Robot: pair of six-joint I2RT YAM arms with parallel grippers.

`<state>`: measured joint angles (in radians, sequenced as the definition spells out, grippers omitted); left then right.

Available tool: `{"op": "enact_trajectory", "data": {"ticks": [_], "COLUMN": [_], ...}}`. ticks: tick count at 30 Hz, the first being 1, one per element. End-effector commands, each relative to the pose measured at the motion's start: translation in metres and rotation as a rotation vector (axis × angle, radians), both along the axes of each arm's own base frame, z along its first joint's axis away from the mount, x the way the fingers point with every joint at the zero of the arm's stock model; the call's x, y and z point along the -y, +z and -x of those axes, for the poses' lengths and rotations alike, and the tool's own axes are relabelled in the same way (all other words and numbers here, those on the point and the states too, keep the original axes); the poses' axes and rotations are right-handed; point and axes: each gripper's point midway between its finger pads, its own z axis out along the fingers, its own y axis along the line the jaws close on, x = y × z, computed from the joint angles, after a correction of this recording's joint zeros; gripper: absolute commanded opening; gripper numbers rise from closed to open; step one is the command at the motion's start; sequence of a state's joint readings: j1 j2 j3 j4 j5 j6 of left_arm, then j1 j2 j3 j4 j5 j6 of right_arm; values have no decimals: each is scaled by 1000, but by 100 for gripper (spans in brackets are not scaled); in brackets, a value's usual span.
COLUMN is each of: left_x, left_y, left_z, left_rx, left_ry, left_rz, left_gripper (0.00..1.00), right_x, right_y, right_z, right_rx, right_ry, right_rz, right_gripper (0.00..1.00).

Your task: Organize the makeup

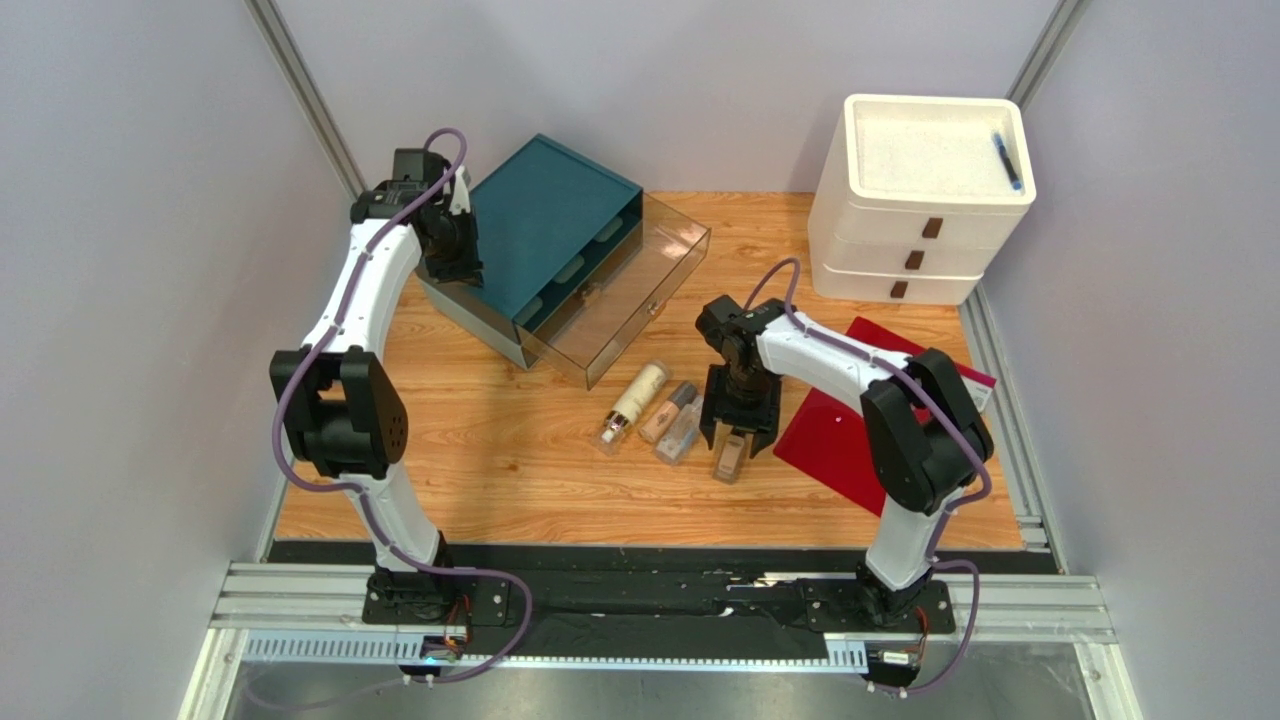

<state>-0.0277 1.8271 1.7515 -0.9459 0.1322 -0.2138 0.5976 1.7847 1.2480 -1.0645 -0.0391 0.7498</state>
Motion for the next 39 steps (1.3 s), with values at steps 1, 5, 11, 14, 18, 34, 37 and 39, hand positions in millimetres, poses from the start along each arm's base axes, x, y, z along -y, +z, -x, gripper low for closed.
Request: {"op": "enact_trajectory", "data": {"ticks": [1, 5, 11, 14, 18, 34, 37, 39], "left_x": [-7, -5, -7, -7, -7, -2, 1, 2], "left_y": [-49, -51, -52, -53, -51, -57, -59, -61], "left_z": [56, 56, 58, 58, 57, 63, 65, 68], "left_rx": [-280, -282, -285, -291, -288, -310, -316, -325], "left_ry": [-26, -25, -22, -23, -26, -39, -47, -47], "left_rz": [-41, -28, -40, -40, -38, -30, -27, -20], "left_gripper": [0, 0, 0, 0, 0, 0, 0, 0], "right_x": [-17, -11, 3, 15, 16, -126, -157, -173], "right_y": [-15, -20, -8, 7, 52, 202, 199, 189], "right_z": [-12, -12, -12, -18, -38, -187, -206, -221], "right_rx": [-9, -17, 14, 63, 178, 673, 670, 674], "right_ry": [-31, -33, -25, -11, 12, 137, 135, 112], "right_rz": [-44, -6, 36, 93, 88, -471, -581, -626], "right_gripper": [59, 52, 0, 0, 0, 0, 0, 0]}}
